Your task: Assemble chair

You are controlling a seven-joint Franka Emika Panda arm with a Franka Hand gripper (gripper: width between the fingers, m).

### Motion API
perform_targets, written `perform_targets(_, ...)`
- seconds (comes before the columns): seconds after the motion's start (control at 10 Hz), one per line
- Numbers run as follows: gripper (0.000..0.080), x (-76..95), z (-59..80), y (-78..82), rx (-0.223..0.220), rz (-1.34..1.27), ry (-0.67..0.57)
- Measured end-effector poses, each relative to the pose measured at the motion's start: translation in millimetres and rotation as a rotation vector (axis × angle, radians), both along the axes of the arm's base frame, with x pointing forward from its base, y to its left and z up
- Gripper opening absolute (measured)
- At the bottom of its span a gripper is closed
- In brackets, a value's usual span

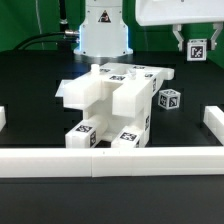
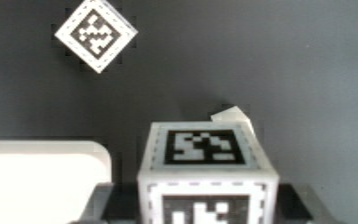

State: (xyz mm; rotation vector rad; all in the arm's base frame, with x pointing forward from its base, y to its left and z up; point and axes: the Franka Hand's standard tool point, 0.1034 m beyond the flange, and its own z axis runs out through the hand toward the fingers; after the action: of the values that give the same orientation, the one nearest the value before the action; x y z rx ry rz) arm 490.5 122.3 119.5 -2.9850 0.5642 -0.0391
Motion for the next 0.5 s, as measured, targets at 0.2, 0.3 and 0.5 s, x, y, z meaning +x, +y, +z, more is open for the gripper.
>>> perform_targets(0.2,0.0284,9.0,7.7,-18.4,-0.01,0.097,-0.025)
perform_targets(0.3,0.0284,27.7,21.5,-45.1,-0.014,0.126,-0.052)
perform_targets(0.5,0.0284,57.6,30.1,-73.1,-0.032,0.185,-0.083)
